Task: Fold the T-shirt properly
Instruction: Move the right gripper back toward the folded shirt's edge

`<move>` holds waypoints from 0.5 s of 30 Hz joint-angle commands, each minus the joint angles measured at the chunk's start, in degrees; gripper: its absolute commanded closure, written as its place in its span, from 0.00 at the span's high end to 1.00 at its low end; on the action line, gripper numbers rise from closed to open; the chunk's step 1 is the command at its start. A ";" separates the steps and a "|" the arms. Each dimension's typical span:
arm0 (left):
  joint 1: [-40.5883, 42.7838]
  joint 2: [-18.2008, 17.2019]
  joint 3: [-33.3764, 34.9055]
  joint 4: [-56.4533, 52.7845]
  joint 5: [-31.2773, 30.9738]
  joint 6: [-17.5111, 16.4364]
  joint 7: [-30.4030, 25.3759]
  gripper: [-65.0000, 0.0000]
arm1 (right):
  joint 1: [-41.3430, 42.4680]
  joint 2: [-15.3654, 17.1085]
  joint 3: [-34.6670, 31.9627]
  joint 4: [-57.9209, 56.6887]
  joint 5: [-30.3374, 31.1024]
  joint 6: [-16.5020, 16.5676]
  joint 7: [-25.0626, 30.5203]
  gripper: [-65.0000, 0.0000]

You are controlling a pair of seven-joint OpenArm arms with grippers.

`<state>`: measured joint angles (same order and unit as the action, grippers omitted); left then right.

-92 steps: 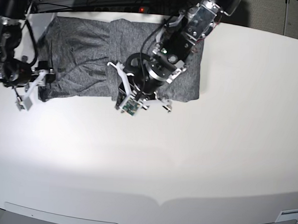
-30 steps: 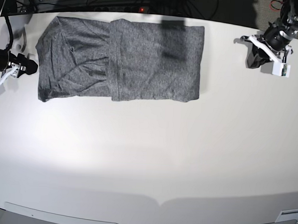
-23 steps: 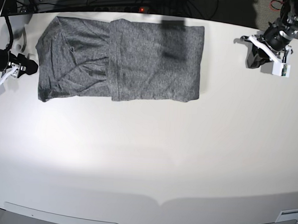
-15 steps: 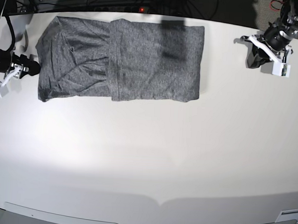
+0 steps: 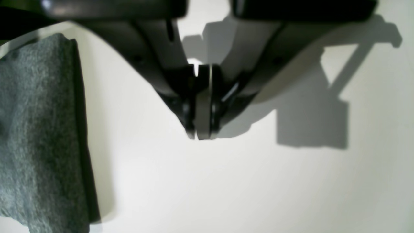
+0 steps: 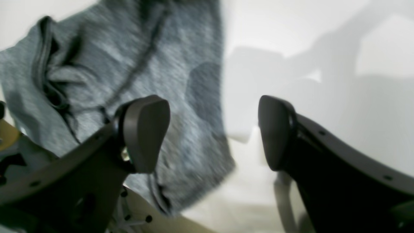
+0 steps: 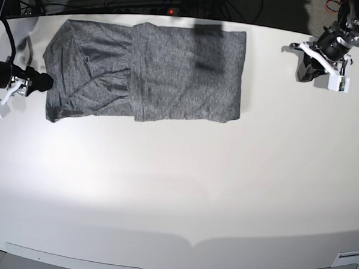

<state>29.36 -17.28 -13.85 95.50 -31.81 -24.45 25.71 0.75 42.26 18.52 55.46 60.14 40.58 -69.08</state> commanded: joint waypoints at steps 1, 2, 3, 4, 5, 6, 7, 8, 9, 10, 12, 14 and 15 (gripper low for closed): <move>0.00 -0.66 -0.35 1.03 -0.85 -0.50 -1.33 0.00 | 0.15 1.40 0.13 0.13 -1.49 -0.58 -1.01 0.72; 0.00 -0.66 -0.35 1.03 -0.85 -0.48 -1.33 0.00 | 0.15 1.22 0.13 0.13 -1.62 -0.58 -1.01 0.72; 0.00 -0.66 -0.35 1.03 -0.85 -0.48 -1.31 0.00 | 0.15 0.94 0.13 0.13 -1.55 -0.58 -0.92 0.72; 0.00 -0.66 -0.35 1.03 -0.85 -0.50 -1.33 0.00 | 0.17 0.42 0.13 0.13 -1.57 -0.58 -0.90 0.72; 0.00 -0.66 -0.35 1.03 -0.85 -0.48 -1.33 0.00 | 0.17 -0.17 0.13 0.13 -1.57 -0.58 -0.85 0.72; 0.00 -0.66 -0.35 1.03 -0.85 -0.50 -1.31 0.00 | 0.17 -0.83 0.13 0.13 -1.57 -0.58 -0.85 0.72; 0.00 -0.66 -0.35 1.03 -0.85 -0.48 -1.31 0.00 | 0.17 -1.53 0.13 0.13 -1.60 -0.58 -0.90 0.72; 0.00 -0.66 -0.35 1.03 -0.85 -0.48 -1.31 0.00 | 0.17 -2.16 0.13 0.13 -1.60 -0.58 -0.92 0.72; 0.00 -0.66 -0.35 1.03 -0.83 -0.48 -1.31 0.00 | 0.17 -2.84 0.13 0.13 -1.60 -0.58 -1.05 0.72; 0.00 -0.66 -0.35 1.03 -0.83 -0.50 -1.31 0.00 | 0.17 -3.58 0.13 0.13 -1.64 -0.58 -1.11 0.72; 0.00 -0.66 -0.35 1.03 -0.83 -0.50 -1.31 0.00 | 0.17 -4.81 0.13 0.13 -1.62 -0.58 -1.38 0.72; 0.00 -0.66 -0.35 1.03 -0.85 -0.48 -1.31 0.00 | 0.17 -5.97 0.13 0.13 -1.64 -0.58 -2.40 0.72; 0.00 -0.66 -0.35 1.03 -0.83 -0.48 -1.31 0.00 | 0.15 -6.43 0.13 0.13 -1.64 -0.58 -3.23 0.72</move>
<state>29.34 -17.30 -13.85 95.50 -31.81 -24.45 25.71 1.30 35.86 19.09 55.88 61.73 40.40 -69.34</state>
